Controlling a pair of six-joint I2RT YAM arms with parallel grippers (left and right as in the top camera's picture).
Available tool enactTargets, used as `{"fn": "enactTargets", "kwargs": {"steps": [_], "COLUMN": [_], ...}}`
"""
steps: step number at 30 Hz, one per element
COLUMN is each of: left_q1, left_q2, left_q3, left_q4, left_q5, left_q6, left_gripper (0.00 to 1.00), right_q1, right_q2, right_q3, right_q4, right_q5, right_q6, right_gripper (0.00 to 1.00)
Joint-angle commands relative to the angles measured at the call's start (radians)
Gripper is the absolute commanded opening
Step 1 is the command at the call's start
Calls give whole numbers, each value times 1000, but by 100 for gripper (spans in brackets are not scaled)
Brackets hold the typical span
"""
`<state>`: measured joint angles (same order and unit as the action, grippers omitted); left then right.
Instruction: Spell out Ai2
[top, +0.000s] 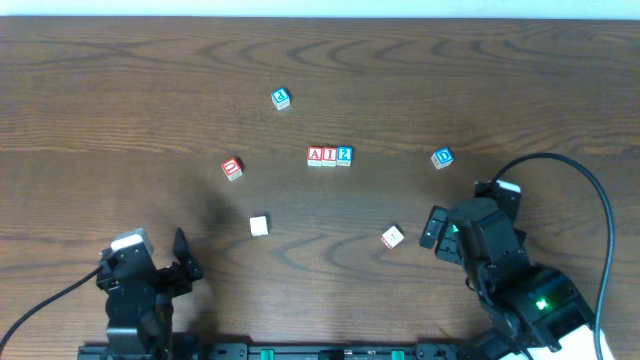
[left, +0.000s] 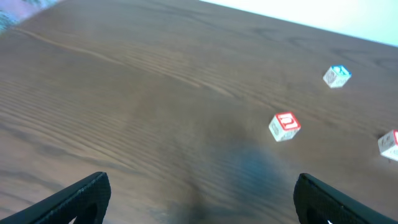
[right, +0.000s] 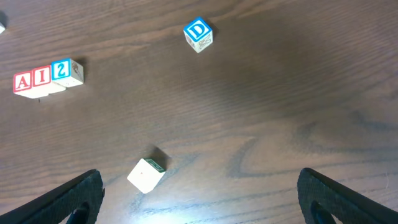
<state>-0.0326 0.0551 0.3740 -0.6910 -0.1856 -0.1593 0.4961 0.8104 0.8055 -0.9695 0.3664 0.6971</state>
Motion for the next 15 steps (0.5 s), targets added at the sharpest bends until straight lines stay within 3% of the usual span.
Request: {"fn": "enactTargets", "kwargs": {"steps": [1,15], "left_q1": [7,7], "left_q2": [-32,-51], "left_q3": [-55,-228], "left_q4": [37,200], "left_q5": [29,21], "left_q6": [2,-5], "left_gripper": [95,95], "right_q1": [8,8], "right_q2": [-4,-4], "right_q3": [-3,-3], "right_q4": [0,0], "right_q5": [11,11], "right_q6": [13,13], "right_gripper": [99,99]}}
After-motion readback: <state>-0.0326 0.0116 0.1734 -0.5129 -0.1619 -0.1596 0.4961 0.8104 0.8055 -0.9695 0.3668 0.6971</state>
